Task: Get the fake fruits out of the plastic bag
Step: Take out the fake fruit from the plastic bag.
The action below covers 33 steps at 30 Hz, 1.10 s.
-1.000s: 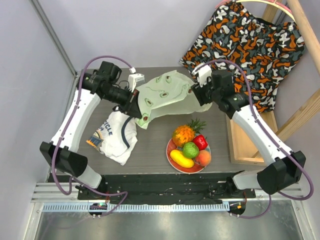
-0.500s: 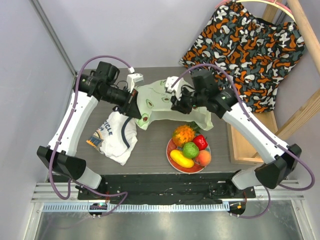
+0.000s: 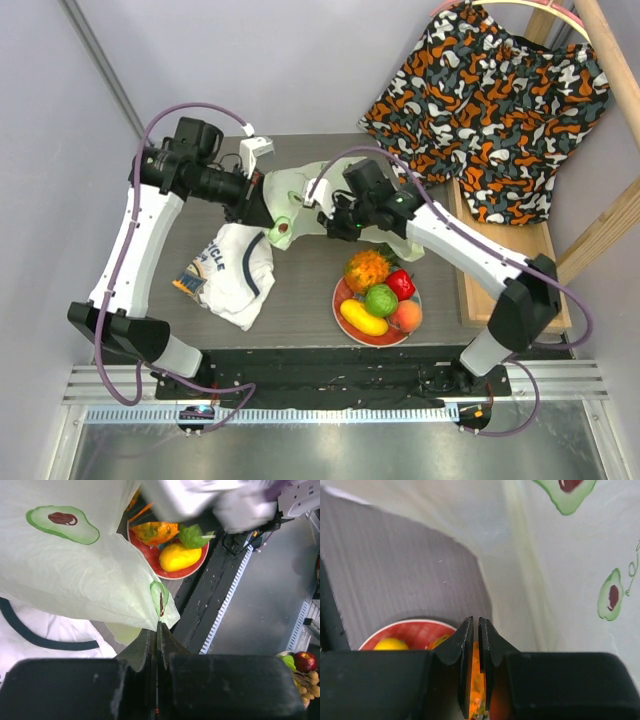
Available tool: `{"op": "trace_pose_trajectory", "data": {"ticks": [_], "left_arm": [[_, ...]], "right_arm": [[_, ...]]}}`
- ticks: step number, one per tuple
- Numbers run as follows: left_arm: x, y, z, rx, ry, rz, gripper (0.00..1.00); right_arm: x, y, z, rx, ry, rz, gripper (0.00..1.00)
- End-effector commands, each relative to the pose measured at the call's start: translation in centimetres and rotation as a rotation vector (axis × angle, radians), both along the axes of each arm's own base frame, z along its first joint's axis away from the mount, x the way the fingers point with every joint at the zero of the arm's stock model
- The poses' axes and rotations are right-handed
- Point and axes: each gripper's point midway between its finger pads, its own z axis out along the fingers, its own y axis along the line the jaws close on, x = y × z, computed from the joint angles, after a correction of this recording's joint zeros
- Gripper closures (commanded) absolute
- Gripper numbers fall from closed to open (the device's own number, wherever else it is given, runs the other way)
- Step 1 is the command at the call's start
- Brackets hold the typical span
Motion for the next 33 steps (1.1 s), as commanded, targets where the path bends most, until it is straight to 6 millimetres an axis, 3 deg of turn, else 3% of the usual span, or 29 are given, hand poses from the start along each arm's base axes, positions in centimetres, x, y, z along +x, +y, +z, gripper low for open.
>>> {"op": "trace_pose_trajectory", "data": {"ticks": [1,3,4,7,12,17,19,22,23,25,26,27,29,30,33], "left_arm": [[-4.1,1.3,1.9,0.009,0.011,-0.061,1.0],[-4.5,1.6,2.0,0.022,-0.001,-0.068,1.0],[-4.8,1.8,1.9,0.031,0.006,-0.067,1.0],[-4.8,2.4,2.5,0.056,-0.054,-0.059,1.0],[-5.4,3.1,3.8,0.068,-0.143,-0.04,1.0],[-6.7,3.7,2.1,0.092,-0.097,-0.038,1.0],[-6.9,3.9,2.3,0.091,-0.109,-0.033,1.0],[-6.7,4.3,2.8,0.102,-0.13,-0.016,1.0],[-6.7,4.3,2.9,0.104,-0.138,-0.014,1.0],[-6.5,4.5,3.3,0.11,-0.157,-0.002,1.0],[-6.7,4.7,3.3,0.113,-0.154,0.001,1.0],[-6.8,4.8,3.5,0.115,-0.157,0.006,1.0],[-7.1,5.1,4.2,0.113,-0.184,0.018,1.0],[-7.4,5.1,4.8,0.102,-0.195,0.03,1.0],[-8.4,5.3,8.0,0.046,-0.324,0.042,1.0]], "right_arm": [[6.9,2.1,-0.3,0.066,-0.098,-0.254,0.84],[9.0,3.0,0.5,0.104,-0.143,-0.298,0.83],[10.3,3.7,-0.3,0.094,-0.15,-0.32,0.82],[11.8,5.3,-2.6,0.057,-0.148,-0.321,0.77],[10.2,7.1,-6.2,0.003,-0.121,-0.264,0.7],[8.8,8.0,-4.9,0.042,-0.117,-0.257,0.7],[9.4,8.2,-4.8,0.053,-0.138,-0.267,0.61],[9.9,8.9,-6.7,0.017,-0.142,-0.259,0.5],[9.0,9.0,-8.5,-0.039,-0.129,-0.204,0.5],[7.4,9.0,-9.8,-0.092,-0.128,-0.134,0.5],[5.6,8.3,-11.5,-0.137,-0.099,-0.082,0.51],[3.7,8.8,-10.3,-0.121,-0.102,-0.038,0.51],[0.0,8.1,-11.3,-0.142,-0.059,0.034,0.53],[-2.2,8.8,-9.4,-0.11,-0.087,0.097,0.53],[-5.8,9.1,-7.7,-0.067,-0.099,0.175,0.53]]}}
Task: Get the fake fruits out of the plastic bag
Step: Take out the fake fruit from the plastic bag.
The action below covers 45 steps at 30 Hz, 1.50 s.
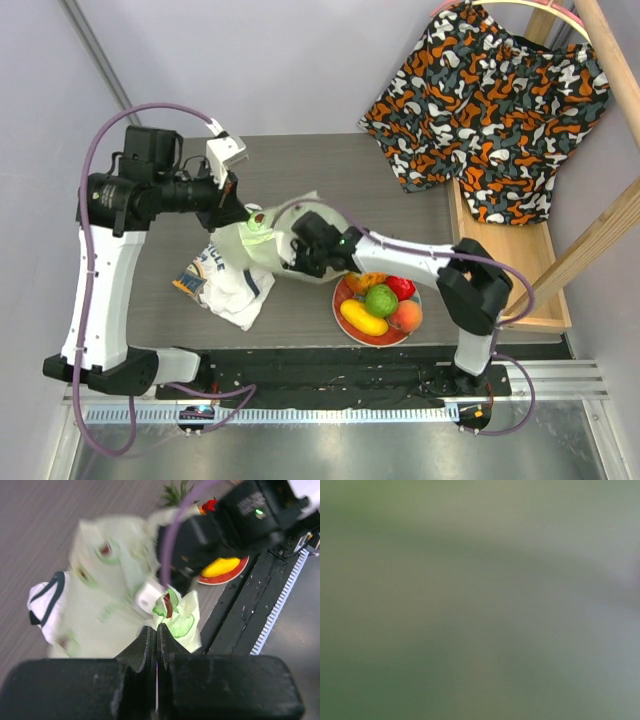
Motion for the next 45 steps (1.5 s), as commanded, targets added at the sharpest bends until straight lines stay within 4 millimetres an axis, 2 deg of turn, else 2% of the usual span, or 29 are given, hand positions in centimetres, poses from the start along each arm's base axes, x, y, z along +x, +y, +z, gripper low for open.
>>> {"op": "trace_pose_trajectory", "data": {"ticks": [1,2,3,5,6,7,8,9,10,12,17,18,20,22,26,27,30,36,42,45], "left_arm": [[-6.7,1.7,2.3,-0.012,0.021,0.005,1.0],[-7.3,2.0,2.4,-0.009,-0.01,0.001,1.0],[-7.5,2.1,0.9,0.01,0.031,-0.002,1.0],[-8.2,2.3,-0.7,0.023,0.063,-0.016,1.0],[-8.6,2.3,-2.5,0.034,0.128,-0.021,1.0],[-8.9,2.4,-3.3,0.048,0.151,-0.03,1.0],[-9.1,2.9,-4.3,0.078,0.163,-0.02,1.0],[-9.4,3.4,-6.1,0.118,0.207,-0.022,1.0],[-9.9,4.0,-7.1,0.154,0.228,-0.023,1.0],[-10.5,5.9,-9.4,0.266,0.228,-0.018,1.0],[-11.3,10.5,-12.1,0.505,0.137,0.014,1.0],[-11.8,12.0,-12.7,0.575,0.111,0.042,1.0],[-12.3,13.4,-13.7,0.644,0.099,0.046,1.0],[-12.7,14.7,-13.9,0.699,0.07,0.07,1.0],[-13.2,14.9,-14.2,0.701,0.06,0.085,1.0],[-13.2,14.7,-14.2,0.685,0.069,0.096,1.0],[-13.1,13.8,-14.1,0.641,0.103,0.09,1.0],[-13.0,13.2,-14.3,0.616,0.134,0.081,1.0],[-13.0,13.3,-14.1,0.615,0.123,0.087,1.0],[-13.1,13.0,-14.3,0.603,0.135,0.08,1.0]], "right_arm": [[-5.6,1.3,6.6,0.124,-0.048,0.17,0.53],[-5.3,1.5,7.2,0.134,-0.062,0.166,0.53],[-4.6,1.4,7.6,0.12,-0.102,0.167,0.53],[-3.7,2.1,7.6,0.104,-0.133,0.178,0.54],[-3.3,2.3,7.5,0.095,-0.145,0.185,0.55],[-3.1,2.7,6.5,0.072,-0.135,0.187,0.54],[-2.6,3.3,7.1,0.086,-0.143,0.182,0.54],[-2.5,3.6,7.1,0.092,-0.137,0.181,0.54],[-2.7,4.1,7.2,0.102,-0.125,0.187,0.54],[-2.6,4.8,7.2,0.115,-0.112,0.196,0.54],[-3.6,6.5,7.0,0.151,-0.038,0.248,0.53],[-3.9,6.7,6.9,0.157,-0.018,0.265,0.53],[-4.6,7.4,6.9,0.174,0.016,0.295,0.5],[-4.6,7.9,6.0,0.163,0.03,0.282,0.44],[-2.5,8.6,5.6,0.155,-0.058,0.158,0.36],[-1.3,8.0,5.3,0.129,-0.103,0.088,0.34],[0.5,6.8,4.5,0.085,-0.174,0.0,0.27],[2.4,5.3,0.9,0.005,-0.236,-0.102,0.14],[4.4,3.8,-2.0,-0.074,-0.26,-0.162,0.11],[4.6,3.9,-2.1,-0.071,-0.239,-0.142,0.27]]}}
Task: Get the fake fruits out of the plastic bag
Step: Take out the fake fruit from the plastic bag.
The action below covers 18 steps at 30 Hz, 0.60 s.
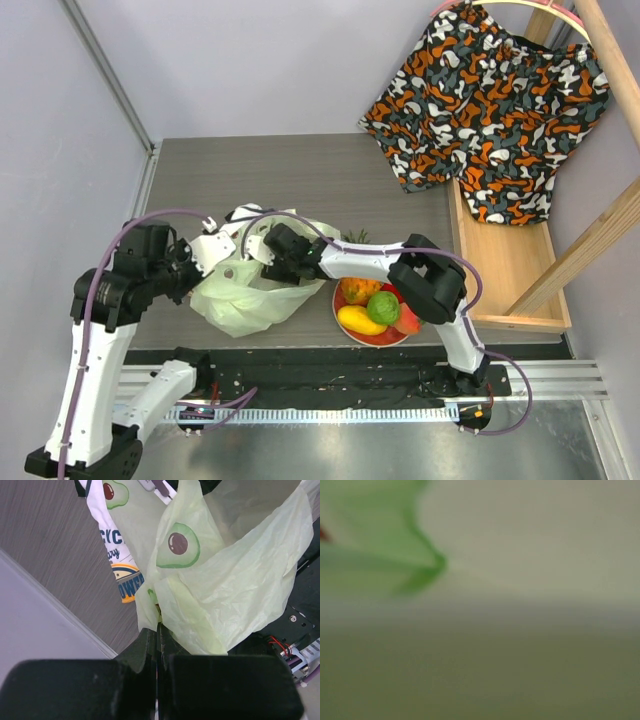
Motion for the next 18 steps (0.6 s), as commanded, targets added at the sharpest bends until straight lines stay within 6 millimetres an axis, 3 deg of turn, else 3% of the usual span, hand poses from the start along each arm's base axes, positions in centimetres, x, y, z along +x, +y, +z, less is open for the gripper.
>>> {"op": "trace_pose_trajectory", "data": {"ticks": [1,3,4,6,7,9,10,11,13,14,17,18], "left_arm": [[-6.8,0.8,-2.8,0.021,0.295,-0.001,1.0],[-6.3,0.2,-2.6,-0.012,0.292,0.007,1.0],[-5.9,-0.3,-2.5,-0.036,0.295,0.002,1.0],[-4.9,-1.0,-2.0,-0.069,0.271,0.001,1.0],[-4.5,-1.4,-1.9,-0.085,0.266,0.0,1.0],[-3.2,-2.3,-1.7,-0.118,0.256,-0.015,1.0],[-2.5,-2.6,-1.5,-0.137,0.249,-0.003,1.0],[-1.7,-3.1,-1.5,-0.152,0.253,-0.008,1.0],[0.5,-4.0,-0.5,-0.196,0.202,0.009,1.0],[1.9,-4.4,-0.5,-0.208,0.202,0.028,1.0],[6.3,-5.9,2.6,-0.315,0.098,0.096,1.0],[8.6,-6.6,3.3,-0.346,0.066,0.111,1.0]], "right_arm": [[1.7,0.2,1.9,0.035,-0.029,-0.021,0.41],[1.7,0.6,4.0,0.071,-0.022,0.016,0.53],[1.6,0.8,5.7,0.087,-0.013,0.036,0.64],[0.8,1.4,8.3,0.154,0.028,0.077,0.68],[0.4,1.0,11.3,0.205,0.054,0.103,0.7],[-1.1,1.1,14.4,0.313,0.134,0.163,0.7],[-1.2,0.1,16.9,0.358,0.146,0.172,0.7],[-1.5,-0.3,18.2,0.388,0.163,0.188,0.69],[-2.9,-1.4,20.4,0.445,0.232,0.233,0.69],[-3.5,-1.7,20.7,0.455,0.264,0.257,0.68],[-5.6,-2.8,21.2,0.441,0.358,0.31,0.68],[-6.0,-3.0,21.3,0.438,0.378,0.319,0.68]]}}
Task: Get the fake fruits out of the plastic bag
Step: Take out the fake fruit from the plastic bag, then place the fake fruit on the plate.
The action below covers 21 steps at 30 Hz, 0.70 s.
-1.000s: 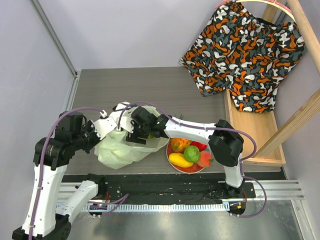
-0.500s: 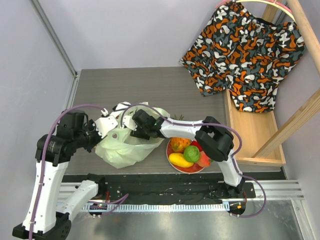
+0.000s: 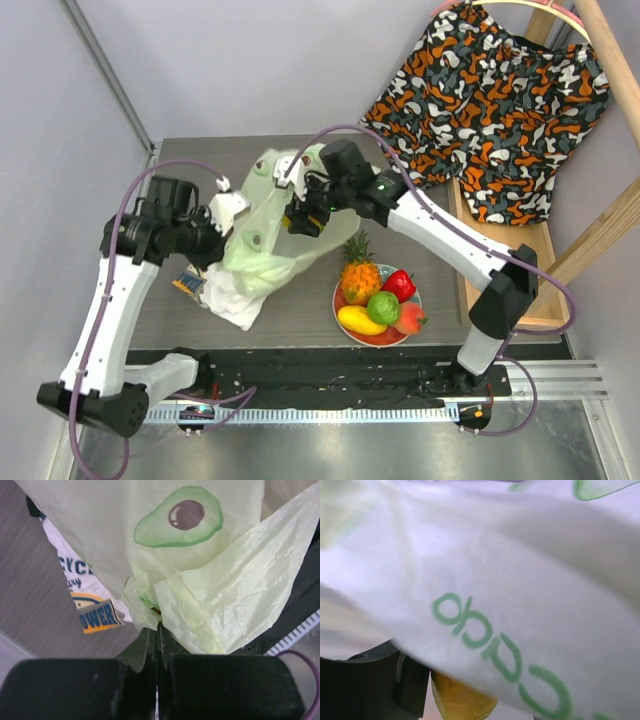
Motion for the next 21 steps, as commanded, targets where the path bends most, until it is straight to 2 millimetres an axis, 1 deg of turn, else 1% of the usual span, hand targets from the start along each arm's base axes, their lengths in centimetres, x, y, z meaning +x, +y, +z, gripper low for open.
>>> {"op": "trace_pose_trajectory", "data": {"ticks": [1,2,3,4,5,6,7,8,10,11,12,15,16,17,18,19,20,21], "left_arm": [[7.2,-3.0,5.7,-0.191,-0.169,0.119,1.0],[8.3,-3.4,6.4,-0.229,-0.177,0.16,1.0],[10.7,-3.8,6.8,-0.241,-0.202,0.185,1.0],[12.1,-4.0,8.6,-0.268,-0.251,0.211,1.0],[13.3,-4.1,9.5,-0.292,-0.271,0.238,1.0],[14.9,-4.1,10.8,-0.346,-0.294,0.285,1.0],[16.4,-4.5,12.2,-0.388,-0.313,0.295,1.0],[17.5,-4.6,13.3,-0.422,-0.336,0.307,1.0],[19.0,-4.6,14.5,-0.48,-0.334,0.348,1.0],[19.4,-4.6,14.9,-0.504,-0.338,0.366,1.0],[19.8,-4.1,15.1,-0.516,-0.342,0.386,1.0],[19.9,-3.9,14.1,-0.554,-0.299,0.43,1.0],[19.4,-4.5,13.5,-0.572,-0.265,0.405,1.0],[19.2,-4.8,13.7,-0.591,-0.263,0.385,1.0],[18.8,-5.1,13.7,-0.608,-0.249,0.372,1.0],[18.5,-5.4,14.1,-0.632,-0.247,0.353,1.0],[17.8,-6.2,15.1,-0.672,-0.246,0.302,1.0],[17.4,-6.5,15.6,-0.69,-0.242,0.28,1.0]], "right_arm": [[-5.4,-0.9,2.2,0.036,0.174,0.168,0.68],[-5.4,-1.2,2.6,0.043,0.174,0.163,0.68],[-5.4,-1.5,2.8,0.048,0.176,0.163,0.66],[-5.4,-1.7,2.8,0.05,0.18,0.163,0.64],[-5.4,-1.8,2.6,0.041,0.176,0.173,0.62],[-5.3,-2.0,2.0,0.019,0.182,0.17,0.62],[-5.3,-2.4,1.0,-0.01,0.201,0.158,0.63],[-4.7,-2.8,0.1,-0.042,0.196,0.119,0.63],[-4.2,-3.4,-1.7,-0.082,0.199,0.079,0.66],[-4.1,-3.5,-2.1,-0.09,0.192,0.069,0.66],[-4.1,-3.7,-2.3,-0.095,0.18,0.072,0.66],[-4.9,-4.3,-3.2,-0.108,0.188,0.093,0.66],[-5.0,-4.5,-3.3,-0.109,0.186,0.095,0.65],[-5.2,-4.7,-3.7,-0.118,0.193,0.096,0.65],[-5.2,-5.1,-4.7,-0.142,0.202,0.084,0.65],[-5.2,-5.3,-5.4,-0.159,0.216,0.07,0.65],[-5.1,-5.5,-5.8,-0.168,0.219,0.062,0.65],[-5.1,-5.7,-6.5,-0.178,0.228,0.051,0.65]]}}
